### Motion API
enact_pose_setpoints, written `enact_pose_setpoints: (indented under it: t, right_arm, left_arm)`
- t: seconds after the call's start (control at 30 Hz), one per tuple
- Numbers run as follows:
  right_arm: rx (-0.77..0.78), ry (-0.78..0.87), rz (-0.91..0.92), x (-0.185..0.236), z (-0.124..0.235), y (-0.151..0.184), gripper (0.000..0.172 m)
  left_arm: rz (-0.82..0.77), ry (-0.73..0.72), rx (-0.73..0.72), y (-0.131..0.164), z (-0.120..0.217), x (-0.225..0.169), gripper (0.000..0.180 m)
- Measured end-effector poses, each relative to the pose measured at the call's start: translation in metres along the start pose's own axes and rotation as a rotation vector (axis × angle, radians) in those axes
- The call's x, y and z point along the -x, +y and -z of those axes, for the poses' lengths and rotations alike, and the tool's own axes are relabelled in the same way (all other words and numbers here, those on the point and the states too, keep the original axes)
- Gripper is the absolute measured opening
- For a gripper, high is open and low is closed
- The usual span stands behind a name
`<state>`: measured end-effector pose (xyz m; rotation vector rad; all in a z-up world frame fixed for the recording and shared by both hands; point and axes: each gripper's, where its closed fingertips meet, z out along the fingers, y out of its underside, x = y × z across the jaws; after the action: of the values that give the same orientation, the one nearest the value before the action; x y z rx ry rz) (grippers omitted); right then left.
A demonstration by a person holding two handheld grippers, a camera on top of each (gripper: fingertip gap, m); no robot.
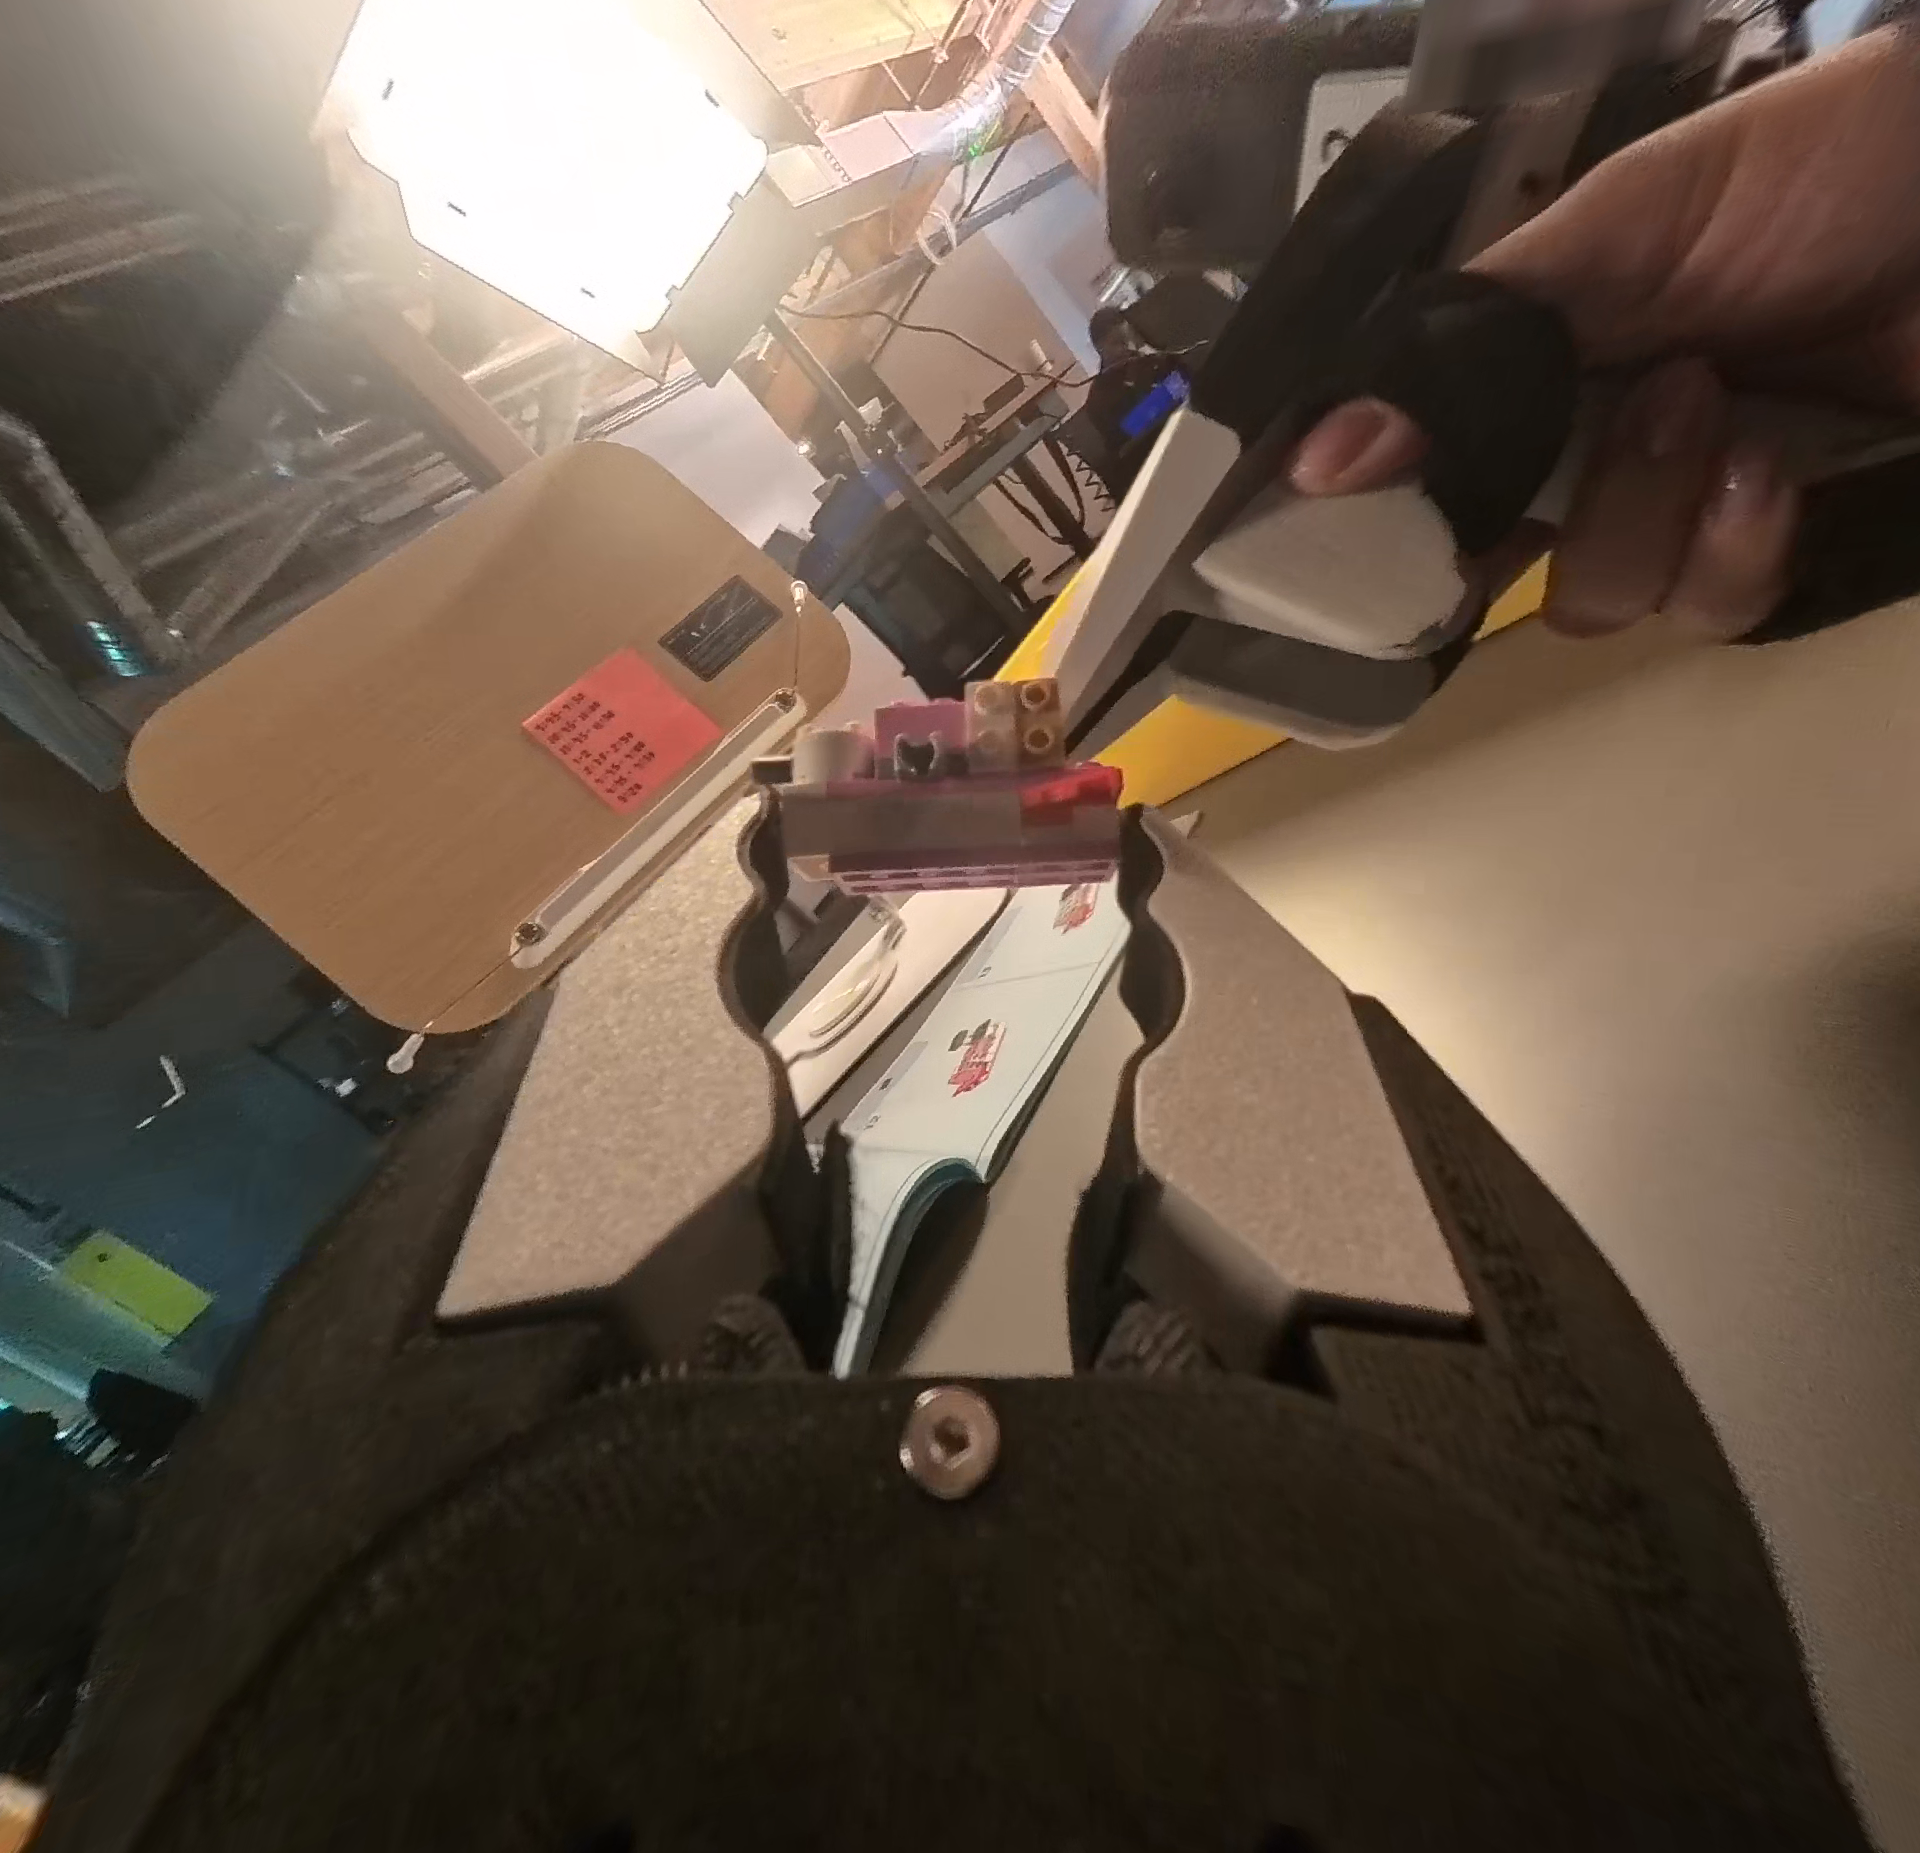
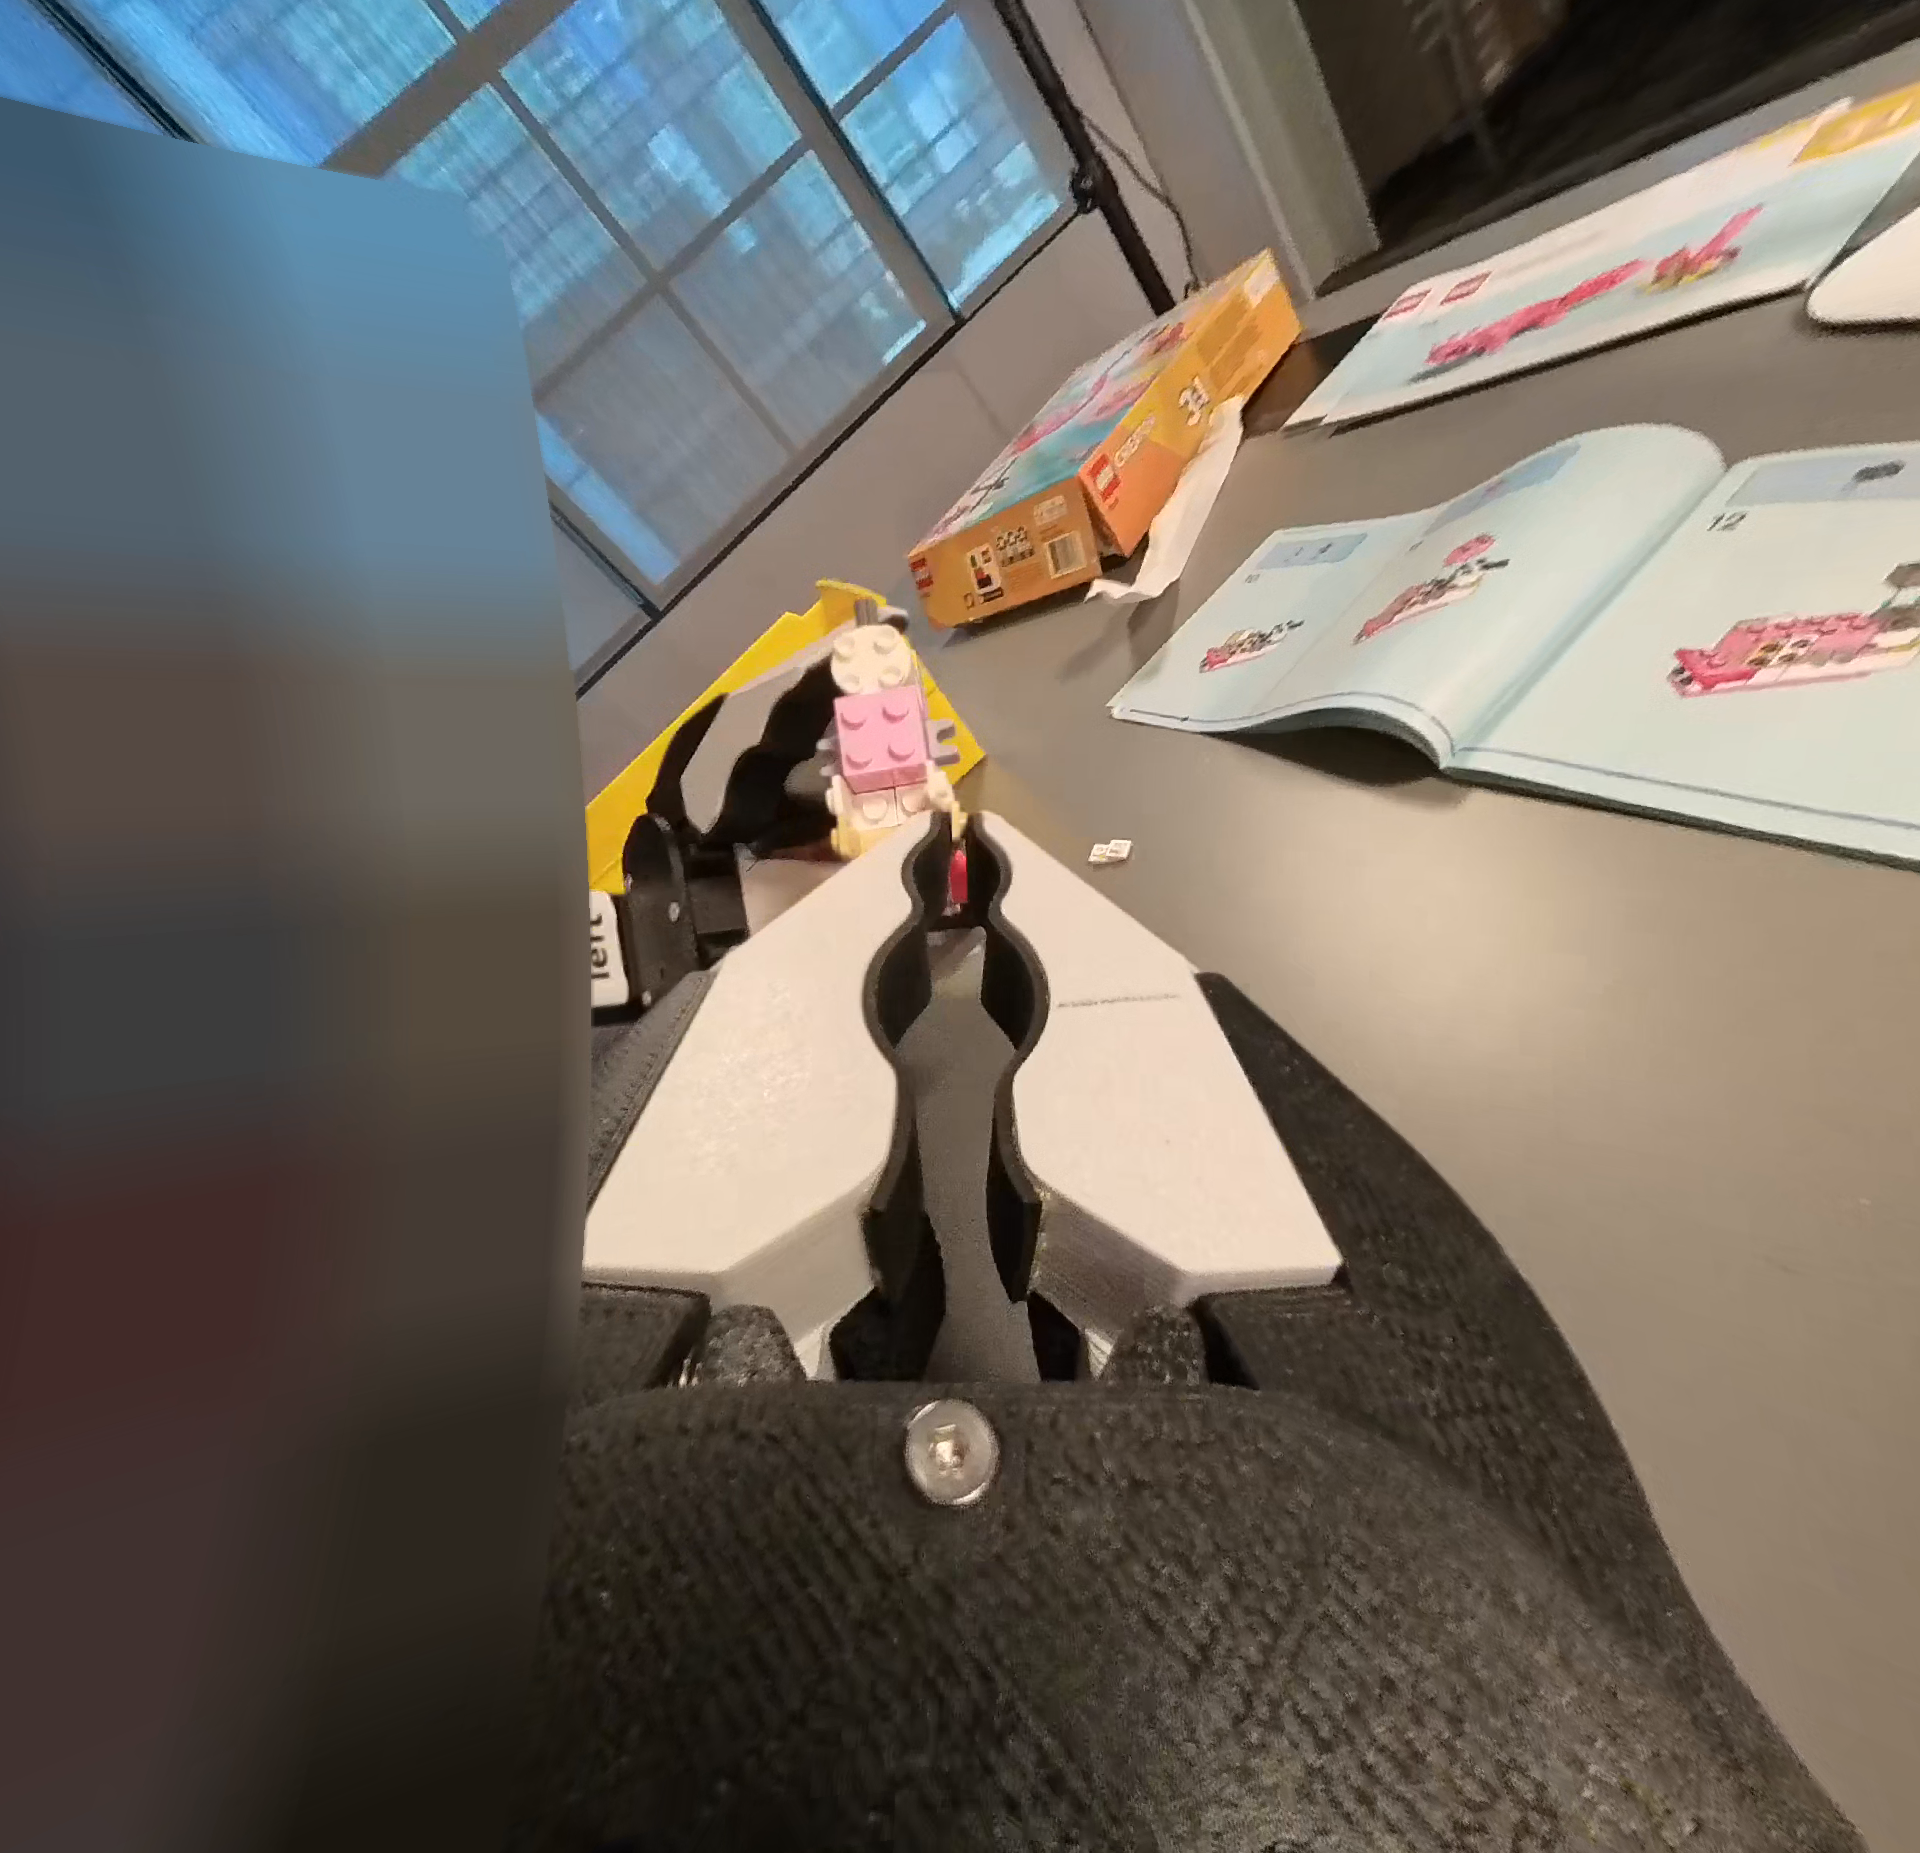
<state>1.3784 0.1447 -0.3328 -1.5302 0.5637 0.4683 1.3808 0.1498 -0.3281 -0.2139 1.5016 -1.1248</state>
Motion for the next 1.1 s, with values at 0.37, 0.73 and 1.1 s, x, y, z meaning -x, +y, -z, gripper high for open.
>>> enact_pose_setpoints:
  t: [0.37, 0.73, 1.1]
  right_arm:
    - [-0.108, 0.135, 0.091, -0.008, -0.006, -0.005, 0.001]
    - [-0.094, 0.089, -0.114, -0.019, -0.006, 0.001, 0.001]
    - [-0.102, 0.034, -0.2, -0.02, -0.007, 0.003, 0.001]
  left_arm:
    - [0.109, -0.028, 0.066, 0.012, -0.004, 0.005, 0.064]
    - [0.205, 0.04, 0.108, 0.024, -0.007, -0.002, 0.064]
    - [0.207, 0.042, 0.109, 0.025, -0.006, -0.002, 0.064]
